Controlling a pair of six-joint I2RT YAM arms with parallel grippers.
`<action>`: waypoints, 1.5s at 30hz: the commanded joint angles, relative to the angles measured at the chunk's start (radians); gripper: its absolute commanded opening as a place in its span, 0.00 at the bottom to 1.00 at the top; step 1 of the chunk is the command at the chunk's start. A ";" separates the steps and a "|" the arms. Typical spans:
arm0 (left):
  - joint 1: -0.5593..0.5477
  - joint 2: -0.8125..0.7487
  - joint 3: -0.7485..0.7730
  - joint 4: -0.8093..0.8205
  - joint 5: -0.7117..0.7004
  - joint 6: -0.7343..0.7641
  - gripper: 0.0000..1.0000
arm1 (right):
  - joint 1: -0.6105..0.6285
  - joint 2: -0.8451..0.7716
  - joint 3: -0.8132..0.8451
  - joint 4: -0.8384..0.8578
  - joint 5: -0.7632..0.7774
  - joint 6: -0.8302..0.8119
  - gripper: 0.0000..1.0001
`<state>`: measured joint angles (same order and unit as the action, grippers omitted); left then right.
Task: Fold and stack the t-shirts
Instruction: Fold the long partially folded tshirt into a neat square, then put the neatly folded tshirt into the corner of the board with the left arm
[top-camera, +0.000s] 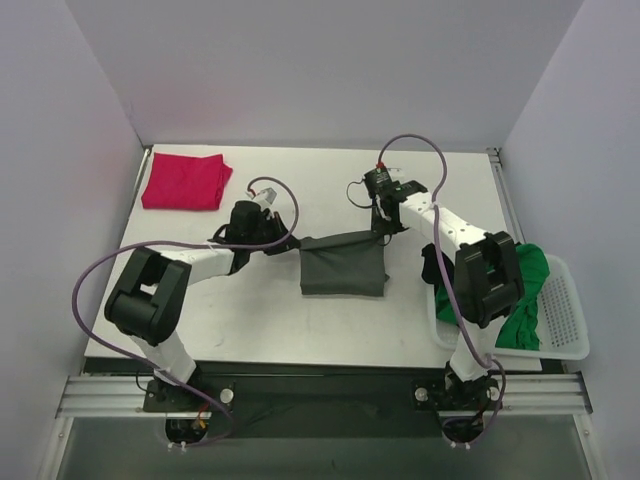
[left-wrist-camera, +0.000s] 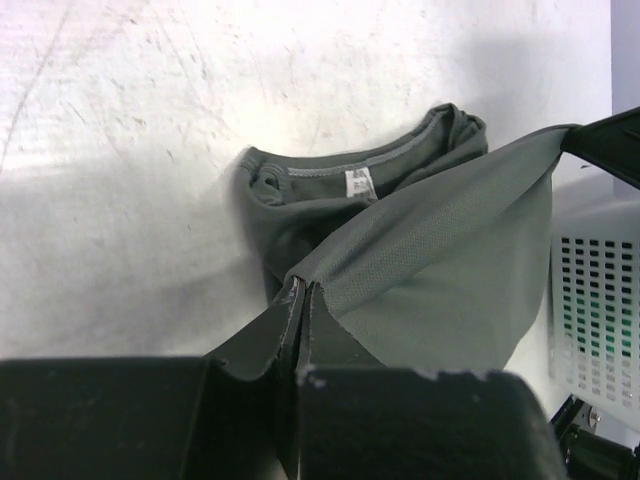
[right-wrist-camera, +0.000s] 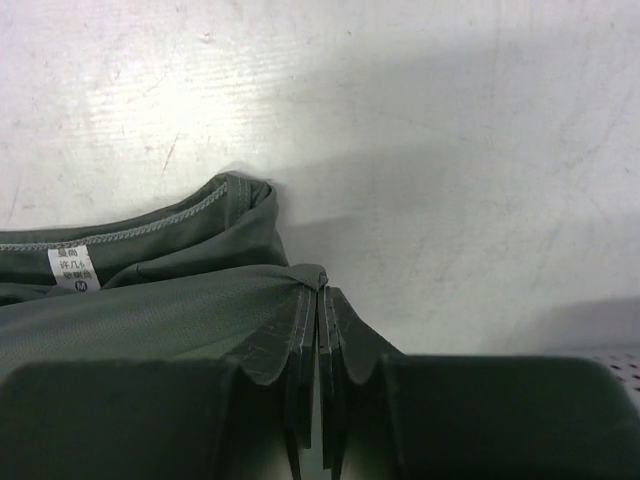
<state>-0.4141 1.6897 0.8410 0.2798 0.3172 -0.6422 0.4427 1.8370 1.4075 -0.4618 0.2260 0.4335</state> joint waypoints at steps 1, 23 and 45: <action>0.029 0.089 0.084 0.064 0.033 0.022 0.07 | -0.030 0.054 0.062 -0.024 0.013 -0.032 0.00; 0.037 -0.107 -0.155 0.220 0.117 0.041 0.84 | 0.146 -0.225 -0.151 0.044 -0.020 0.008 0.64; -0.021 0.076 -0.168 0.352 0.209 -0.059 0.88 | 0.174 -0.036 -0.314 0.196 -0.096 0.096 0.63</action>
<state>-0.4191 1.7401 0.6407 0.5735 0.5114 -0.6865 0.6308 1.7863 1.1187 -0.2619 0.1284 0.5091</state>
